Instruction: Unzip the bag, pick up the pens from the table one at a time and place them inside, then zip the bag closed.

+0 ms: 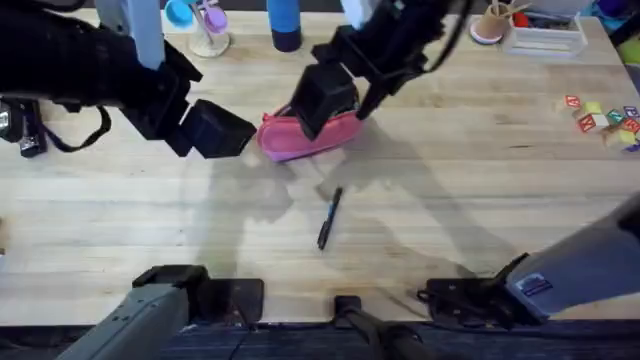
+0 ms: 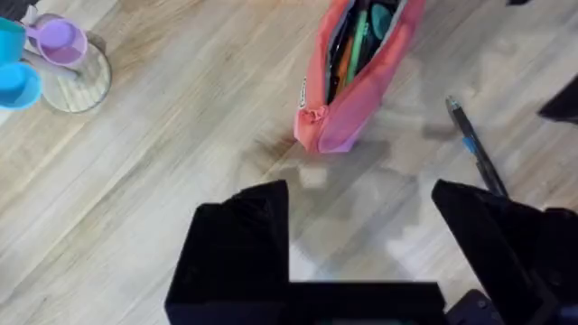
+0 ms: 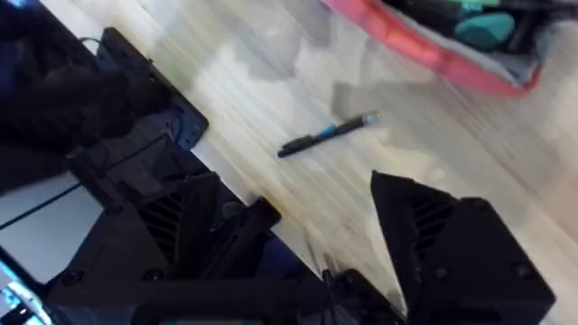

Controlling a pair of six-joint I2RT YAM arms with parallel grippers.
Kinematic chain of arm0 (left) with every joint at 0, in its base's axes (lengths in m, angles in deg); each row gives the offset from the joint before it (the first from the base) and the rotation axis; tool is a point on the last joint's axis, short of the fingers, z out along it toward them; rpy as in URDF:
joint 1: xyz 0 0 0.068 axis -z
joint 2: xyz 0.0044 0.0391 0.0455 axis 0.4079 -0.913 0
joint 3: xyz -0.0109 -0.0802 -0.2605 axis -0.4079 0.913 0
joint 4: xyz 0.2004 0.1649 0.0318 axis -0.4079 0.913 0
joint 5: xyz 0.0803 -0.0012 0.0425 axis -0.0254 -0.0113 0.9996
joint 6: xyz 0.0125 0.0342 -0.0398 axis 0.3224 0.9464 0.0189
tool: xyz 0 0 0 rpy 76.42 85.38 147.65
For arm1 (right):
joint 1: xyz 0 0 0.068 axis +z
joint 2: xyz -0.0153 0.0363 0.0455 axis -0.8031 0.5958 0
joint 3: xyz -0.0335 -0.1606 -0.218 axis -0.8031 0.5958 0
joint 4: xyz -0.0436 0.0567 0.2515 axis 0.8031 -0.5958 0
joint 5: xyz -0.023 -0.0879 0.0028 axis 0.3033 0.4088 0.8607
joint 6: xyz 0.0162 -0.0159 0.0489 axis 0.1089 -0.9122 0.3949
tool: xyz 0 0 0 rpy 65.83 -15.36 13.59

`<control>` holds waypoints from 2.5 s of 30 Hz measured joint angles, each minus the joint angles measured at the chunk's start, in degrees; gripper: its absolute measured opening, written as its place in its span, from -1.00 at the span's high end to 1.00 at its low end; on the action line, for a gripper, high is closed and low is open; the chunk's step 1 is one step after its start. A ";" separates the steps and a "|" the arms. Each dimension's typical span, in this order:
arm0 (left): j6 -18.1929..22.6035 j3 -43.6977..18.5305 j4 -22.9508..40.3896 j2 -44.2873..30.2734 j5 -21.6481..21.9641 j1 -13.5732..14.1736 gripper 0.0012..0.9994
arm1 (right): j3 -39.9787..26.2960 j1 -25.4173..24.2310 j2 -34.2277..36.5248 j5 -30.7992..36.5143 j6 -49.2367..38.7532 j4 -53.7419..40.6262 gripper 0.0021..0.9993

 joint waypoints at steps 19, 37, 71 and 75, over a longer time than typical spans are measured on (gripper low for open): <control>0.00 0.00 0.28 0.00 0.00 0.02 -0.99 | 25.62 5.58 -19.44 13.50 18.03 15.64 -0.99; 0.00 0.00 0.30 0.00 0.00 0.00 -0.99 | 29.31 28.38 -21.74 42.36 55.17 18.80 -0.99; 0.00 0.00 0.28 0.00 0.00 0.02 -0.99 | 47.32 22.43 -14.56 33.56 62.33 35.90 -0.99; 0.00 0.02 0.29 0.00 0.00 0.00 -0.99 | 47.49 22.43 -11.82 32.54 62.13 38.37 -0.99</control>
